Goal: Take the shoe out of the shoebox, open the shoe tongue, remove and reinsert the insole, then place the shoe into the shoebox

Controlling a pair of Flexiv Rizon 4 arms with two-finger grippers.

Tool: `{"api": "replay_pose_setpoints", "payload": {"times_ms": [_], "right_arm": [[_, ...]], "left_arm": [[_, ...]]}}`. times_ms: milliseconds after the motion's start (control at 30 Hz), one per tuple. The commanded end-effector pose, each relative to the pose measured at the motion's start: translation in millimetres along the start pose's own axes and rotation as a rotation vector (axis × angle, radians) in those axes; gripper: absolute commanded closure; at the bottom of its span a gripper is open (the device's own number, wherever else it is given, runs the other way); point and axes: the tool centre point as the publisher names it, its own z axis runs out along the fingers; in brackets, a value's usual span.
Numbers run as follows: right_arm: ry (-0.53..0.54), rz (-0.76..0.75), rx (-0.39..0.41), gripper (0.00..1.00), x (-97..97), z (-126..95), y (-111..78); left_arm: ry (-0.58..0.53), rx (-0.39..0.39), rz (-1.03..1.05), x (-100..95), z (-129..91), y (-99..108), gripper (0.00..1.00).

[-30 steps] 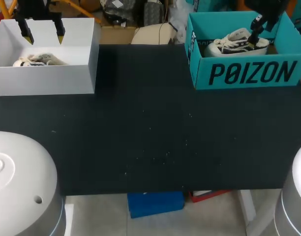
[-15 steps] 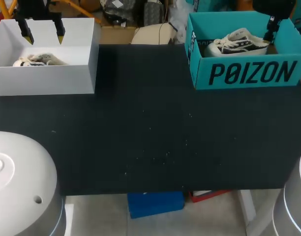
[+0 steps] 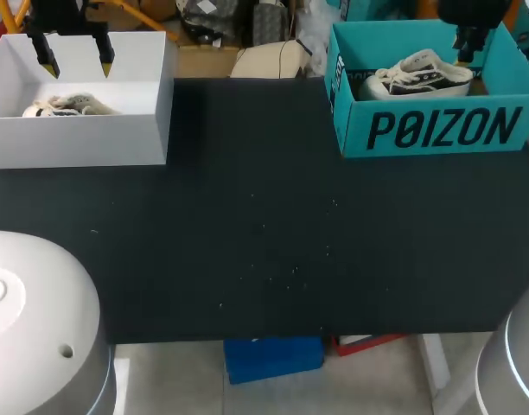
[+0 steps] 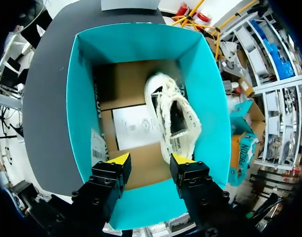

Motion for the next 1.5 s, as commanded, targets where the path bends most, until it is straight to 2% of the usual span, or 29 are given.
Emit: {"api": "replay_pose_setpoints", "payload": {"times_ms": [33, 67, 167, 267, 333, 433, 633, 833, 1200, 1500], "right_arm": [[0.070, -0.047, -0.012, 0.46, -18.1, 20, 5.4], [0.075, -0.062, -0.014, 0.42, -19.1, 23, 7.3], [0.086, -0.091, -0.019, 0.45, -22.5, 30, 12.1], [0.098, -0.115, -0.020, 0.44, -24.3, 39, 15.4], [0.105, -0.129, -0.019, 0.50, -24.2, 45, 16.8], [0.114, -0.141, -0.017, 0.53, -23.4, 53, 17.8], [0.127, -0.139, -0.017, 0.53, -22.0, 68, 17.5], [0.118, -0.114, -0.017, 0.53, -30.5, 81, 17.0], [0.126, -0.172, -0.009, 0.56, -36.4, 103, 17.0], [0.142, -0.186, 0.003, 0.56, -33.1, 121, 13.4]], "left_arm": [[-0.001, -0.001, -0.001, 0.3, 0, 0, 0.00], [-0.001, -0.001, -0.001, 0.3, 0, 0, 0.00], [-0.001, -0.001, -0.001, 0.3, 0, 0, 0.00], [-0.001, -0.001, -0.001, 0.3, 0, 0, 0.00], [-0.001, -0.001, -0.001, 0.3, 0, 0, 0.00], [-0.001, -0.001, -0.001, 0.3, 0, 0, 0.00], [-0.001, -0.001, -0.001, 0.3, 0, 0, 0.00], [-0.001, -0.001, -0.001, 0.3, 0, 0, 0.00], [-0.001, -0.001, -0.001, 0.3, 0, 0, 0.00], [-0.001, -0.001, -0.001, 0.3, 0, 0, 0.00]]}}
